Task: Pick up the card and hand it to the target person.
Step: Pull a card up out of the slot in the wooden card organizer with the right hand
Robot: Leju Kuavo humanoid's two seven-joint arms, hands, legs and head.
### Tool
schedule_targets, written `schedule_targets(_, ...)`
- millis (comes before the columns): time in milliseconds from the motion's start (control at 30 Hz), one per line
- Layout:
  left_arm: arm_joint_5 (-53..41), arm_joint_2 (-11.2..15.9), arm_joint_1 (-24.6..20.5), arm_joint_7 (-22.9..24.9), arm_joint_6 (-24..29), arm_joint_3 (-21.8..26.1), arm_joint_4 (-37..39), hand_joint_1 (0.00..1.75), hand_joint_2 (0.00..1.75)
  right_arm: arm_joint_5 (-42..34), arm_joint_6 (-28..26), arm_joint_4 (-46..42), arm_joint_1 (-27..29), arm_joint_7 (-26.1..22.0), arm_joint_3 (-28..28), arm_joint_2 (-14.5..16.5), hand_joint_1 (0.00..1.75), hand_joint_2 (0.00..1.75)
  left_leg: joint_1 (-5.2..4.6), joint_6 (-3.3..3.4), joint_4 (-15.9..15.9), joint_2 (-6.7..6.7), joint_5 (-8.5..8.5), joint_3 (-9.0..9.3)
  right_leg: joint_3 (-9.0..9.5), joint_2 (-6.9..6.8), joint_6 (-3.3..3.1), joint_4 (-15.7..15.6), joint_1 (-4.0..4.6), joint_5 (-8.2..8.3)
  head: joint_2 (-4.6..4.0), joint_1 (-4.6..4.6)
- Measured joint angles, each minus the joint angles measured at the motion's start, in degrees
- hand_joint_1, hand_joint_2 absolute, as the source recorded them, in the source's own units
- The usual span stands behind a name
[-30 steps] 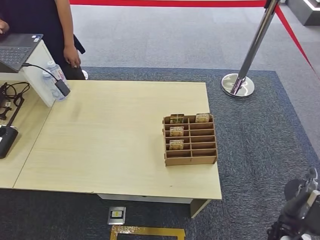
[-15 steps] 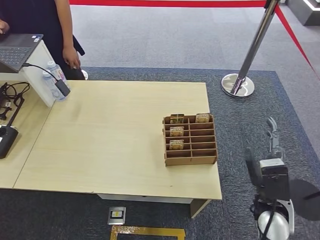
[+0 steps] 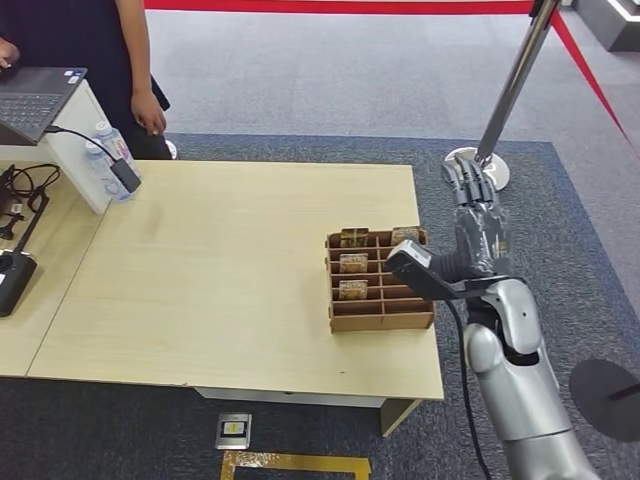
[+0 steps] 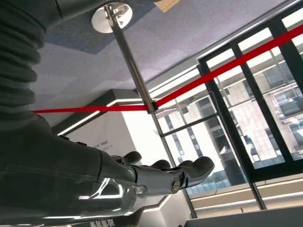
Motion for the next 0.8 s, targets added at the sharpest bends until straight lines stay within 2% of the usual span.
schedule_targets(200,-0.47,0.19,-0.01,0.42,-0.25,-0.43,0.08,0.00,0.00,0.89,0.67,5.32,-2.75,1.26,1.17,2.10,0.00,1.75,-0.01,0.00,0.01,-0.16,-0.02,-0.02,0.04,-0.16,0.02,0.02,0.00,-0.07,0.00,0.00)
schedule_targets(367,0.12,0.14,0.09,0.34,-0.21,0.14,0.06,0.00,0.00,0.07,0.57,6.28,-3.04,1.48,1.19,3.95,0.00,1.75,-0.01,-0.01,0.02,-0.19,-0.01,-0.06,0.01,-0.19,0.01,0.04,0.01,-0.08,0.00,0.00)
schedule_targets(400,0.21,0.14,0.14,0.34,-0.21,0.23,0.06,0.00,0.00,-0.10,0.53,6.06,-2.81,1.56,1.05,4.23,0.27,1.75,-0.01,-0.01,0.02,-0.20,-0.01,-0.07,0.00,-0.20,0.01,0.04,0.01,-0.08,0.00,0.00)
schedule_targets(500,0.28,0.11,0.26,0.45,-0.23,0.33,0.07,0.00,0.00,-0.57,0.07,5.12,-1.82,1.63,0.55,4.61,1.50,1.75,0.00,-0.01,0.02,-0.25,0.00,-0.08,0.01,-0.24,0.01,0.02,0.02,-0.08,0.00,0.00)
schedule_targets(533,0.32,0.08,0.28,0.49,-0.24,0.37,0.07,0.00,0.00,-0.68,-0.23,4.74,-1.33,1.64,0.33,4.60,1.67,1.75,0.00,0.00,0.02,-0.27,0.00,-0.08,0.01,-0.26,0.01,0.02,0.02,-0.09,0.00,0.00)
schedule_targets(600,0.39,0.01,0.31,0.56,-0.25,0.45,0.08,0.00,0.00,-0.87,-0.86,4.00,-0.17,1.68,-0.16,4.51,1.75,1.75,0.00,0.00,0.02,-0.28,0.00,-0.08,0.01,-0.27,0.01,0.01,0.02,-0.08,0.00,0.00)
schedule_targets(800,0.33,0.02,0.38,0.60,-0.36,0.42,0.08,0.00,0.00,-0.86,-1.84,3.48,1.92,1.95,-1.57,4.57,1.75,1.75,0.00,0.00,0.00,-0.38,0.00,-0.07,0.06,-0.36,0.02,-0.02,0.02,-0.11,0.00,0.00)
